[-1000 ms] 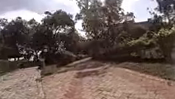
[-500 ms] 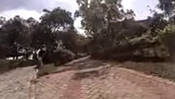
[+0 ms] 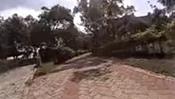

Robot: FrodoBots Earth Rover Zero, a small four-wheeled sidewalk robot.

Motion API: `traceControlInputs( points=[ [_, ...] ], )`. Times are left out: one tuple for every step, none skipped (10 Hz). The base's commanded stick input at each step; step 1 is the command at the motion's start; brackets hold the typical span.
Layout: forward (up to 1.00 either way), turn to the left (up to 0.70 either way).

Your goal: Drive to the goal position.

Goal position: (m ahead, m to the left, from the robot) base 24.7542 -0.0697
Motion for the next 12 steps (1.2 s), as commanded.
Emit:
traceControlInputs(
  points=[
    [0.70, 0.00],
    [0.70, 0.00],
    [0.70, 0.00],
    [0.70, 0.00],
    [0.70, 0.00],
    [0.70, 0.00],
    [0.70, 0.00],
    [0.70, 0.00],
    [0.70, 0.00],
    [0.70, 0.00],
    [0.70, 0.00],
    [0.70, 0.00]
  ],
)
